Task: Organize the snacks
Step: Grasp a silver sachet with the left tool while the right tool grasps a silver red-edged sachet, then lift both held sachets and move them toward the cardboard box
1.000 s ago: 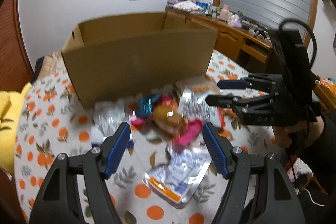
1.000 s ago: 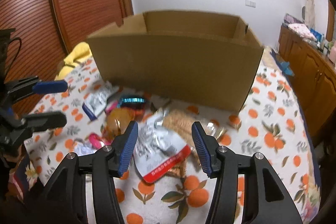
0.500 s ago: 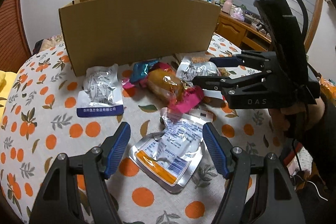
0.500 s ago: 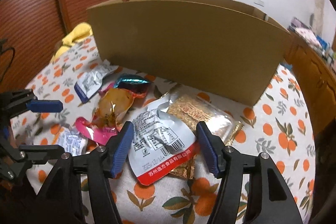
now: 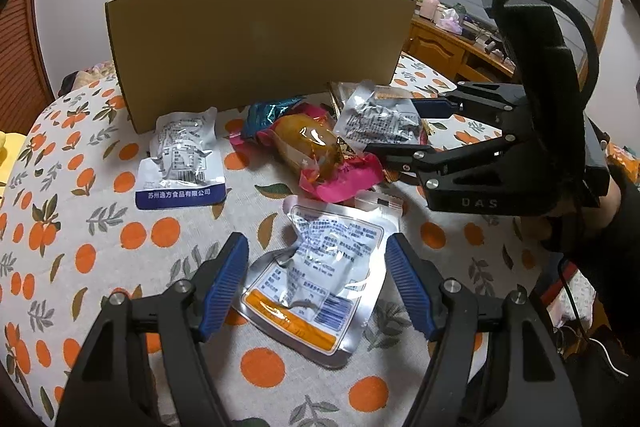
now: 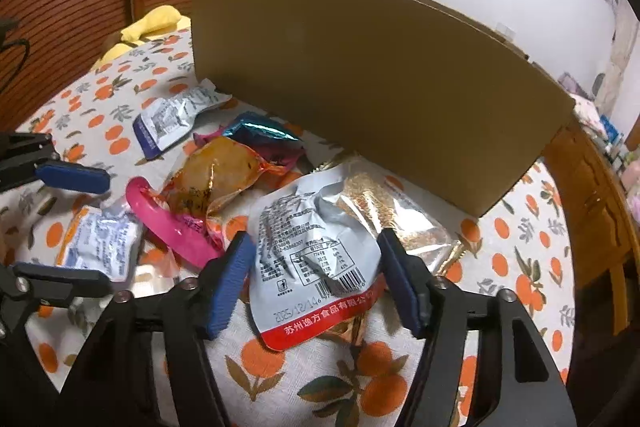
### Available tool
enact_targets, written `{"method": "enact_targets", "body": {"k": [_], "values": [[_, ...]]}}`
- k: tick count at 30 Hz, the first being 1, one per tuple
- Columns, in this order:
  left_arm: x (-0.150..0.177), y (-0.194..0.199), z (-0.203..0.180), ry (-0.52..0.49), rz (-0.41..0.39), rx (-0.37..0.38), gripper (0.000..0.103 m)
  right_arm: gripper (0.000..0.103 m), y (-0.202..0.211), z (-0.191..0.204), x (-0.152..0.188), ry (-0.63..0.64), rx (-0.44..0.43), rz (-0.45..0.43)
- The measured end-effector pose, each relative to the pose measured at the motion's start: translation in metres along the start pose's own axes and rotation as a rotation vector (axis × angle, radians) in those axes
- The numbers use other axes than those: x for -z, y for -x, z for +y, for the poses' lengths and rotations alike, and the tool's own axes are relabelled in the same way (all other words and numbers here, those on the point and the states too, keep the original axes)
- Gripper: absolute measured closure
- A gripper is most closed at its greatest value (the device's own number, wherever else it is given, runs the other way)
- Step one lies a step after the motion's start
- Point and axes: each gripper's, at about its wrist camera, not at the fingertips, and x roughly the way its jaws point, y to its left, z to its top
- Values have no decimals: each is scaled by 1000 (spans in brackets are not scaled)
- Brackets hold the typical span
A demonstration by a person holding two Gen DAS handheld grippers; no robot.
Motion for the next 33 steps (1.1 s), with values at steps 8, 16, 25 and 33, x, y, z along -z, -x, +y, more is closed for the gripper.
{"method": "enact_targets", "body": {"k": [8,16,25,33], "values": [[3,-1,-7,-25,20,7,31,51,12,-10,5,-78,-17,-31],[1,-9,-4,-15,36,22,28,51,12,-18,7,-127,-38,-38],[2,2,1,25,21,72,82,51,13,-20,7,-142,-44,-43],[4,9,3,30,-11,44,90,51,16,-18,7,-147,-41,-59]]}}
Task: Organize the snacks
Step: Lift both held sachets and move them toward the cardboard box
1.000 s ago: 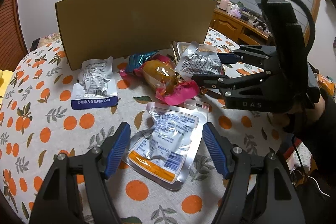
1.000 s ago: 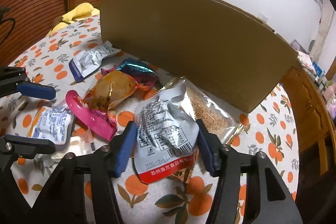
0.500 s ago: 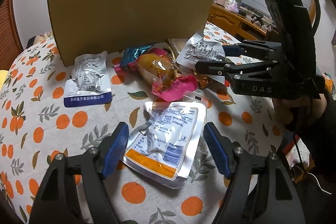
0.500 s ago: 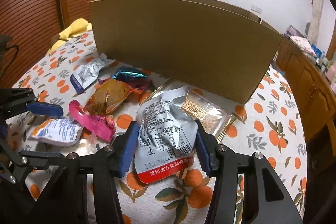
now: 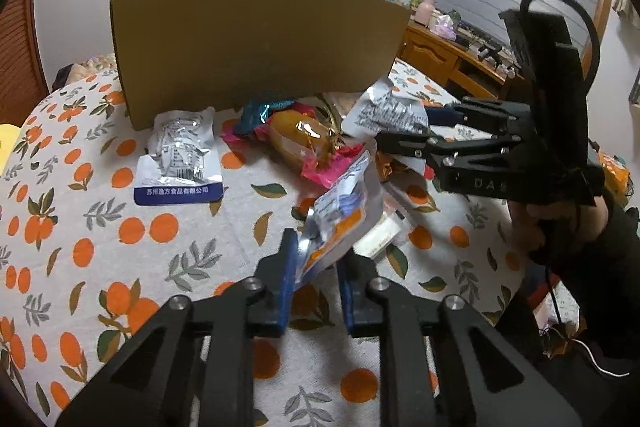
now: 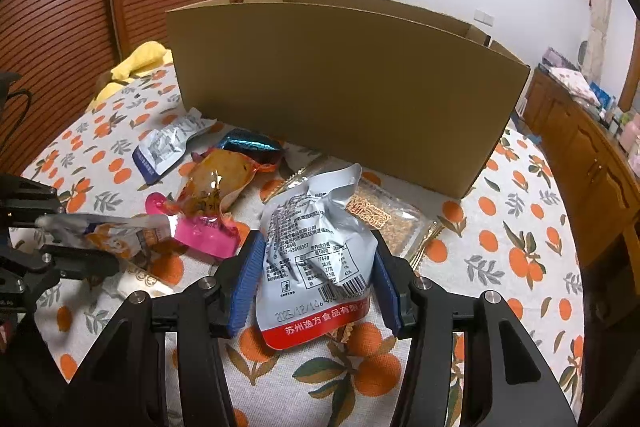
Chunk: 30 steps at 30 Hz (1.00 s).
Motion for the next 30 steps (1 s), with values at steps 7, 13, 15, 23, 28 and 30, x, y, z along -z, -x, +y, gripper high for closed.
{"method": "enact_targets", "body": {"k": [7,13,15,23,28,30], "values": [[-2,4,1,8,-25,2,103,51,6,1,3,-10,-21,-15],[-5,5,1,11,-43,4,103,51,9,-1,5,-25,-18,-17],[-6,7,0,8,-52,4,103,51,10,-2,5,-27,-19,-21],[-8,18,-4,-6,-98,9,103,51,19,-3,4,-45,-28,-43],[-14,28,-8,-9,-123,16,103,51,25,-5,1,-51,-29,-59],[-18,31,-8,-10,-131,14,103,51,28,-5,0,-53,-29,-64]]}}
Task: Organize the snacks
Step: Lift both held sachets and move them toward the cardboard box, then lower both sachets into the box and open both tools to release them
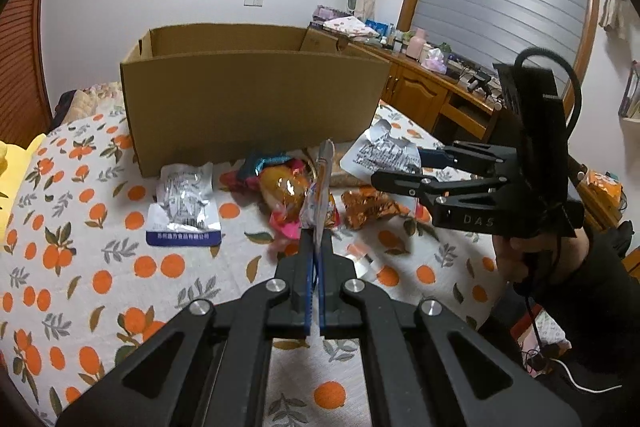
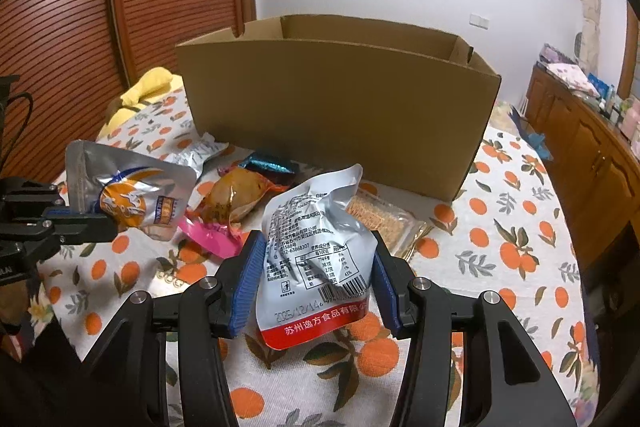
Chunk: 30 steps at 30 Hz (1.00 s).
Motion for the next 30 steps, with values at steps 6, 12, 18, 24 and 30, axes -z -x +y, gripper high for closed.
{"method": "enact_targets", "body": {"k": [6,12,18,24,30], "values": [[-16,6,1,-13,-24,-13,103,51,9,-2,-4,-5,-2,-21],[-36,13,2,-35,-55,-28,103,51,17,-5,-13,-7,4,-42],[-54,16,6,-49,-74,-43,103,51,24,-7,-24,2,15,-63],[-71,17,14,-57,-89,-66,103,51,30,-8,-37,16,23,-86],[-90,20,20,-64,-106,-90,103,51,35,-9,-55,36,34,-113]]}}
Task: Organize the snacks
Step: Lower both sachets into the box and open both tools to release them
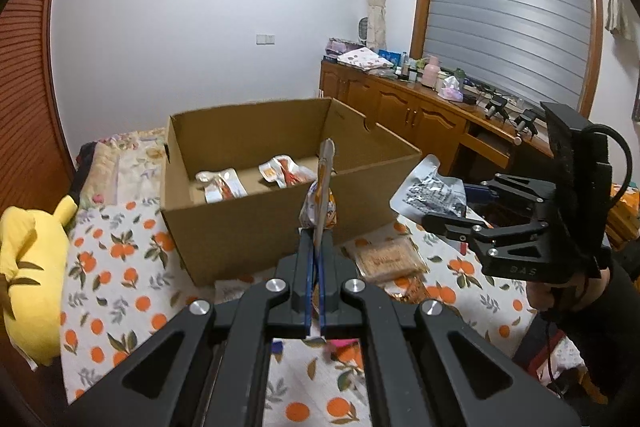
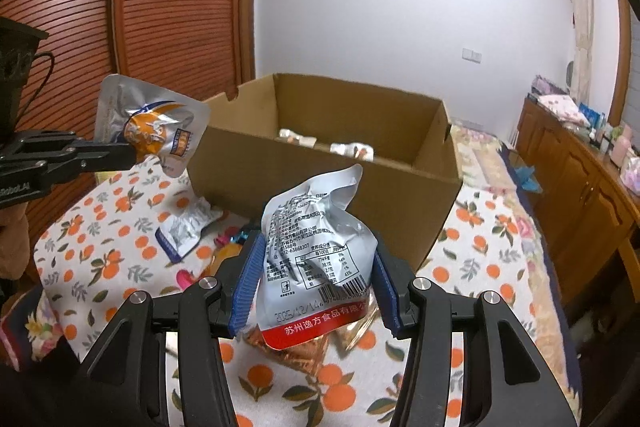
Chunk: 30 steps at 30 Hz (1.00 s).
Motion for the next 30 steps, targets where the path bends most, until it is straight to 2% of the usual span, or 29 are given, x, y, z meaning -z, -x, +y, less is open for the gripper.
{"method": "enact_targets", "body": {"k": [13,30], "values": [[-34,-4,12,-9,-25,-43,103,51,-4,-5,-42,1,-3,-57],[-47,-52,37,26,28,-106,103,51,-49,-27,-66,-14,43,-19]]}}
